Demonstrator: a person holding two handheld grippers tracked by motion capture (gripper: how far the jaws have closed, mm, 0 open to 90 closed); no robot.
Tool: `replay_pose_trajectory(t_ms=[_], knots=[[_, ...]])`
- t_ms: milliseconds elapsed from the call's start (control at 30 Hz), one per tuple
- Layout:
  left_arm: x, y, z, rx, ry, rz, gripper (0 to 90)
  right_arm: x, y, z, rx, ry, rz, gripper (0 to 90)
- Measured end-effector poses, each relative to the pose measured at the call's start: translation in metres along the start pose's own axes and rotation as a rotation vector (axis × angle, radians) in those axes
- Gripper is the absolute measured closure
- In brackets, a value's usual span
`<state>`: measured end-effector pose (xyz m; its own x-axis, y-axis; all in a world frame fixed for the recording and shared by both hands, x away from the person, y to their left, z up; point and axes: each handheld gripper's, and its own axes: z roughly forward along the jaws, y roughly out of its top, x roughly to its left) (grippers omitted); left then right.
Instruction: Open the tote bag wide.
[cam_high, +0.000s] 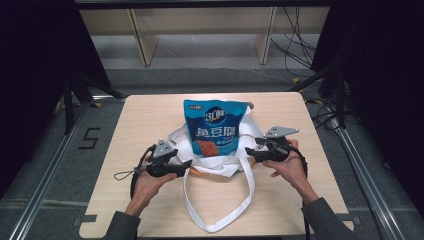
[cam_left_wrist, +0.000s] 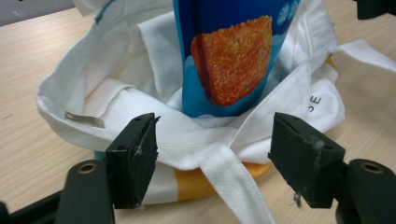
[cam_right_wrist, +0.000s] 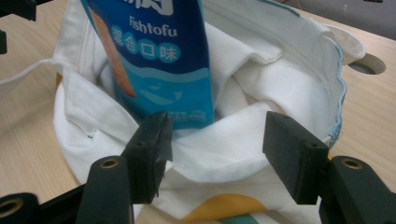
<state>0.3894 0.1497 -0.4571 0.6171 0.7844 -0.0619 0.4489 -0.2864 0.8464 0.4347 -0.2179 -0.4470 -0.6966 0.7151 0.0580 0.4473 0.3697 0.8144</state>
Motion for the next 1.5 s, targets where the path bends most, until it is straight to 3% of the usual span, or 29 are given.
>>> replay_pose_trajectory(t_ms=[33,67,100,200,267,300,367,433,500,533,600,667,700,733,833,933,1033,1133,1167,1200,1233,1400,1433,1467,1500], knots=[[0.002,0.0,-0.002,0.013,-0.004,0.016,31.5,0.001,0.0,-0.001,0.003,0.001,0.002,41.2],[0.001,0.0,-0.002,-0.004,0.002,-0.005,31.5,-0.002,0.001,-0.001,-0.013,-0.001,-0.044,40.9],[0.002,-0.001,-0.003,-0.005,-0.001,-0.006,31.4,0.002,0.0,-0.003,-0.003,0.006,-0.011,40.5],[0.003,-0.003,-0.006,0.013,0.006,0.007,30.6,0.004,0.001,-0.005,0.013,0.01,-0.001,39.5],[0.003,-0.005,-0.007,0.009,0.006,-0.01,30.1,0.003,0.0,-0.004,-0.015,0.003,-0.038,39.2],[0.004,-0.005,-0.008,0.029,0.003,0.011,29.7,0.003,0.0,-0.005,-0.008,0.001,-0.043,39.0],[0.003,-0.007,-0.008,0.016,0.003,-0.003,29.2,0.006,-0.001,-0.007,0.016,0.011,-0.024,38.7],[0.003,-0.007,-0.01,0.022,0.009,0.006,28.6,0.006,-0.002,-0.006,-0.01,0.007,-0.038,38.4],[0.001,-0.008,-0.011,0.014,0.005,-0.013,28.0,0.007,-0.003,-0.007,-0.006,0.003,-0.031,38.1],[0.0,-0.008,-0.013,0.031,0.011,0.004,27.7,0.008,-0.004,-0.008,0.002,0.004,-0.016,38.0],[-0.002,-0.009,-0.013,0.013,0.009,-0.006,27.0,0.005,-0.004,-0.009,0.0,0.004,-0.057,37.8],[-0.001,-0.011,-0.015,0.021,0.013,0.017,26.6,0.009,-0.006,-0.009,0.008,0.009,-0.027,37.5],[-0.003,-0.012,-0.015,0.007,0.014,-0.004,26.3,0.008,-0.006,-0.009,0.011,0.01,-0.041,37.4],[-0.001,-0.012,-0.016,0.018,0.008,0.006,25.6,0.007,-0.006,-0.009,0.009,0.018,-0.065,37.2],[-0.003,-0.016,-0.016,-0.009,-0.004,-0.033,23.8,0.009,-0.007,-0.01,0.003,0.011,-0.073,36.5],[-0.004,-0.021,-0.015,-0.002,-0.023,-0.047,21.2,0.014,-0.009,-0.011,0.012,0.027,-0.072,35.4],[-0.006,-0.024,-0.016,0.002,-0.018,-0.019,20.6,0.017,-0.01,-0.012,0.017,0.032,-0.091,34.5],[-0.007,-0.025,-0.02,0.017,-0.026,-0.002,20.1,0.02,-0.012,-0.013,0.014,0.034,-0.079,34.5],[-0.009,-0.026,-0.02,0.003,-0.025,-0.012,20.0,0.021,-0.013,-0.013,0.009,0.029,-0.085,34.5],[-0.009,-0.027,-0.022,0.016,-0.025,0.012,20.0,0.021,-0.014,-0.014,0.013,0.033,-0.083,34.5],[-0.011,-0.028,-0.022,0.003,-0.03,-0.003,20.0,0.022,-0.015,-0.014,0.019,0.032,-0.081,34.4],[-0.012,-0.032,-0.025,0.013,-0.023,0.022,19.8,0.023,-0.02,-0.015,0.028,0.04,-0.088,34.1],[-0.011,-0.032,-0.026,0.027,-0.021,0.036,19.8,0.025,-0.022,-0.014,0.034,0.039,-0.068,34.0],[-0.013,-0.033,-0.025,0.012,-0.016,0.013,19.8,0.023,-0.022,-0.013,0.026,0.043,-0.089,33.9],[-0.013,-0.034,-0.027,0.029,-0.017,0.026,19.8,0.023,-0.023,-0.013,0.035,0.038,-0.08,33.7]])
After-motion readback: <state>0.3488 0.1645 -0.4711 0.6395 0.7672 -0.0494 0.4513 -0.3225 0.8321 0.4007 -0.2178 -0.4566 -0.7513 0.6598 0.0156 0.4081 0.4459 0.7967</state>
